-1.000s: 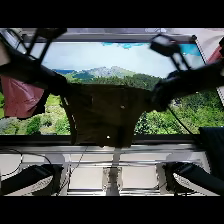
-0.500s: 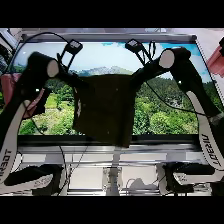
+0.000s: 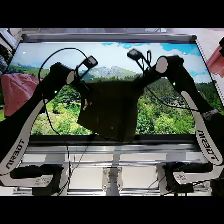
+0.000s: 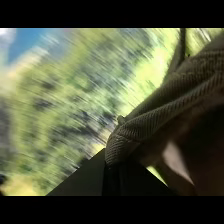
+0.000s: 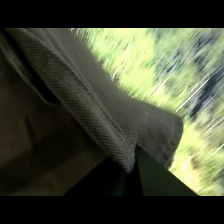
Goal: Fold the clothes and pants, and hang the long-sleeved shirts on hangers.
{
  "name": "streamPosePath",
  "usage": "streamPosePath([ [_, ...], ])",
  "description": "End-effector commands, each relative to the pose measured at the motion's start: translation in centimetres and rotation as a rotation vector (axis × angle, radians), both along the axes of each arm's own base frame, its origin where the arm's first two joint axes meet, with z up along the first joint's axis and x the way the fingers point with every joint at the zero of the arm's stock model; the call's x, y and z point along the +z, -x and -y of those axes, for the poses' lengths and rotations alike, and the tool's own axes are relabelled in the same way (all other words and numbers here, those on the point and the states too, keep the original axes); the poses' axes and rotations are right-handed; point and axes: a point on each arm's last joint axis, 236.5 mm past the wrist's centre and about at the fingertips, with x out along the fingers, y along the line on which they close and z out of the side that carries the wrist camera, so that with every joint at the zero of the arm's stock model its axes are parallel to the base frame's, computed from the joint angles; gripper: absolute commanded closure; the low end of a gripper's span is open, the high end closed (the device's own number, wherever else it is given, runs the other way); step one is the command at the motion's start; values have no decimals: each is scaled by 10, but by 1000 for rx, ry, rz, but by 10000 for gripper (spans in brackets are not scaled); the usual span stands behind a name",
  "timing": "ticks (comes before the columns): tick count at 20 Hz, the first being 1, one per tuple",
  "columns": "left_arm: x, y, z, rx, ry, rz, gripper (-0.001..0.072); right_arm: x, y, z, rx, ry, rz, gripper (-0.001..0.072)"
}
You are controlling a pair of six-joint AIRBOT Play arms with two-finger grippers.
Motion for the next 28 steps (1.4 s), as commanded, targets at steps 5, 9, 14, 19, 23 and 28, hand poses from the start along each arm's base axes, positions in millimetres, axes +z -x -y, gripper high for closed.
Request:
streamPosePath([
  [5,-21,89,-22,-122,-149,-393,658,-50,113,5,33,-20,-268,699],
  [9,-19,131,-19,-71,-127,-557,658,-42,152,-11,83,-59,-283,698],
  [14,-11,169,5,-90,-86,-672,657,-40,184,-22,100,-44,-372,698],
  [19,-8,200,31,-129,-43,-761,649,-45,212,-18,102,-22,-486,696],
  [23,-9,206,36,-121,-26,-784,406,-45,230,-17,116,-23,-559,527],
  [28,6,207,34,-127,-1,-737,405,-36,256,-14,158,-20,-668,326],
])
